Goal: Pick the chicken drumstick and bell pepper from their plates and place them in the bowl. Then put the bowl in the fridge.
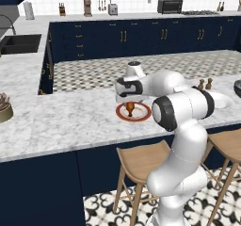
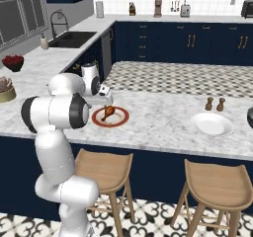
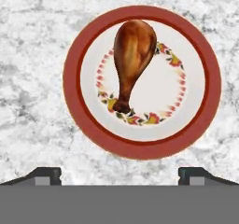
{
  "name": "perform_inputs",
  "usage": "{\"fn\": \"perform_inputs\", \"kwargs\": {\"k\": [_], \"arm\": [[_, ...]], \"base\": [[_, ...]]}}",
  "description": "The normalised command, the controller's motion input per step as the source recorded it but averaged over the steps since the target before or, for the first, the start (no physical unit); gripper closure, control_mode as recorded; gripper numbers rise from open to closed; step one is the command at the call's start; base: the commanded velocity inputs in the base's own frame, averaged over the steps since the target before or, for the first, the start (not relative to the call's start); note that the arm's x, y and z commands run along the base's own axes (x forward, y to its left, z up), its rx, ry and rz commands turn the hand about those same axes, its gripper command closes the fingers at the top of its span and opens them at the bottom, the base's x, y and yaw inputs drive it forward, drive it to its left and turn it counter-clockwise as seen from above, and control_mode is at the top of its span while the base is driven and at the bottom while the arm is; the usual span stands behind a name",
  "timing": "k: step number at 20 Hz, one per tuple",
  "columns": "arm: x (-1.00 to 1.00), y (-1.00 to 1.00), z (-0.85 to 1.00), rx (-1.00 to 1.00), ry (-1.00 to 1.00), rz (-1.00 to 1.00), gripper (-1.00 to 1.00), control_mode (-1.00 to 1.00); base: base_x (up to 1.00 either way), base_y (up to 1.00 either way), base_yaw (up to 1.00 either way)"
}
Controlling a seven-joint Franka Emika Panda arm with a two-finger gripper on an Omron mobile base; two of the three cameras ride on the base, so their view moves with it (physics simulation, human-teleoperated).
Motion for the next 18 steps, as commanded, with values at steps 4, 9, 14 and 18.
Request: {"fn": "perform_inputs", "kwargs": {"k": [4,9,14,18], "arm": [[0.44,-0.31,-0.57,0.00,0.00,0.03,-1.00,-1.00],[0.46,-0.06,-0.46,0.00,0.00,0.00,-1.00,-1.00],[0.63,0.03,-0.46,0.00,0.00,0.00,-1.00,-1.00],[0.72,0.04,-0.46,0.00,0.00,0.00,-1.00,-1.00]], "base": [[0.00,0.00,0.00],[0.00,0.00,0.00],[0.00,0.00,0.00],[0.00,0.00,0.00]]}}
